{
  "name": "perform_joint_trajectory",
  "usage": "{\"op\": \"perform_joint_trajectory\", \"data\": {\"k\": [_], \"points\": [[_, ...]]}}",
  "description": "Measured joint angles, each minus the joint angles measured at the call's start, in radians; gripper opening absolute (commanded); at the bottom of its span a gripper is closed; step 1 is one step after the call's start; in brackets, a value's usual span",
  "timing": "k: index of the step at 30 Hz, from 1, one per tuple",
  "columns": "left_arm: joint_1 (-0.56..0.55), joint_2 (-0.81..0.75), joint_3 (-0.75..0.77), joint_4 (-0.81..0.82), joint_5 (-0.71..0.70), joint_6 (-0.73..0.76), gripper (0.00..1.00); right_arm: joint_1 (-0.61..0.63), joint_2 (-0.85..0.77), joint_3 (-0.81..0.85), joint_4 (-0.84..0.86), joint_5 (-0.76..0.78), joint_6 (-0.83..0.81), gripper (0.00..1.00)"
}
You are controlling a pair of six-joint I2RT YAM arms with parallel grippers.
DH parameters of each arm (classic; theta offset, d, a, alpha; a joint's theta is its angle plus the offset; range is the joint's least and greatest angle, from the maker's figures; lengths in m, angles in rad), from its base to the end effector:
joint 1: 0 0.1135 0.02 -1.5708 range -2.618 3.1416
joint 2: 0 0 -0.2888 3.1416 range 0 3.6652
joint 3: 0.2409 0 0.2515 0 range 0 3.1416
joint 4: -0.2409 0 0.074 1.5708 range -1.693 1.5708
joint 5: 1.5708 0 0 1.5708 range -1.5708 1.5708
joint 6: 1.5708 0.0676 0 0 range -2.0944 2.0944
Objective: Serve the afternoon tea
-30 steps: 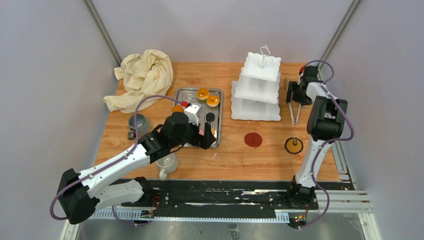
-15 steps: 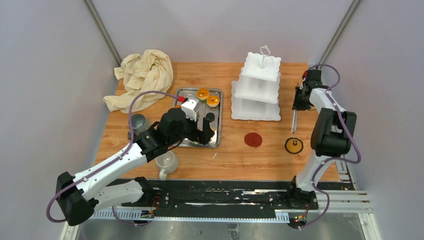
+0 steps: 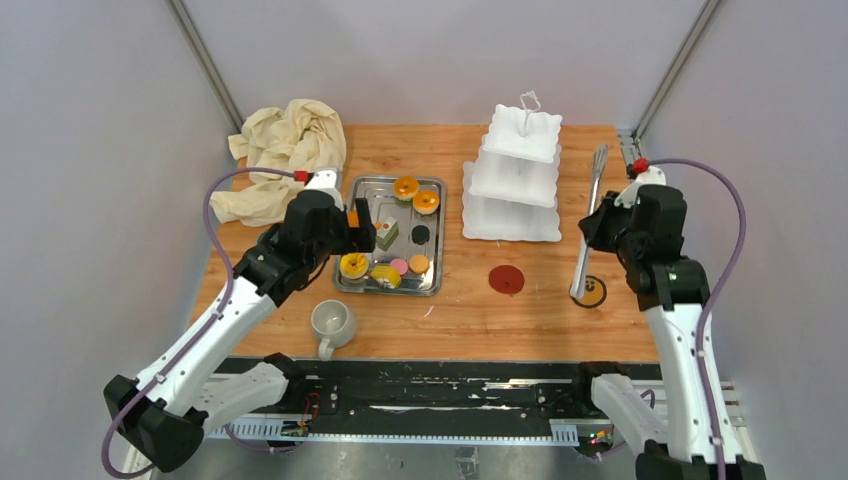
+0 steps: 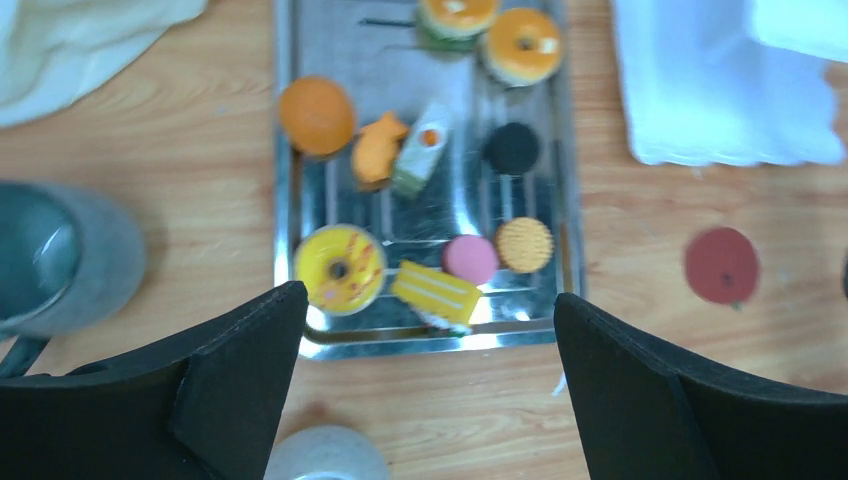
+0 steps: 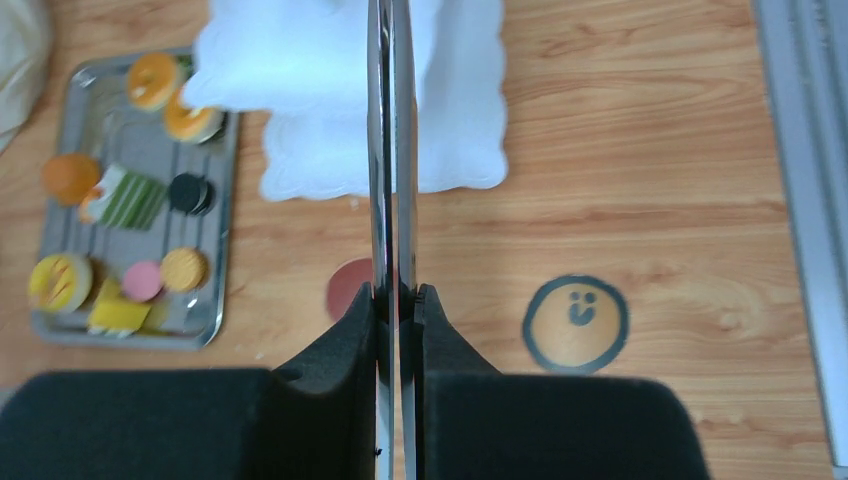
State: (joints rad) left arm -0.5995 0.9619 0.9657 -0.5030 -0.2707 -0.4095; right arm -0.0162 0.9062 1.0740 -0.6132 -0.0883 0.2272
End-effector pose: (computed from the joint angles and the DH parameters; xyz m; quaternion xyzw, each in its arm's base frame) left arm 0.1926 -0.1098 0.3447 0.0122 0.8547 -0.1429 0.4989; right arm 0.2003 0.0027 0.3799 0.0792 0.8416 0.0932 0.5261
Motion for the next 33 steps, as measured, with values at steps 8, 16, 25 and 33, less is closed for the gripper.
{"op": "perform_joint_trajectory", "data": {"k": [8,16,25,33], "points": [[0.195,0.013,-0.015,-0.106,0.064,-0.071,0.98,0.174,-0.219,-0.046,-0.19,-0.158,0.049,0.01],[0.205,0.028,-0.014,-0.135,0.077,-0.073,0.98,0.274,-0.297,0.018,-0.366,-0.413,-0.025,0.01],[0.206,0.019,0.019,-0.146,0.101,-0.061,0.98,0.417,-0.22,0.082,-0.45,-0.463,-0.122,0.01],[0.206,-0.009,0.077,-0.214,0.029,-0.033,0.98,0.906,0.037,0.093,-0.451,-0.174,-0.132,0.03]]}}
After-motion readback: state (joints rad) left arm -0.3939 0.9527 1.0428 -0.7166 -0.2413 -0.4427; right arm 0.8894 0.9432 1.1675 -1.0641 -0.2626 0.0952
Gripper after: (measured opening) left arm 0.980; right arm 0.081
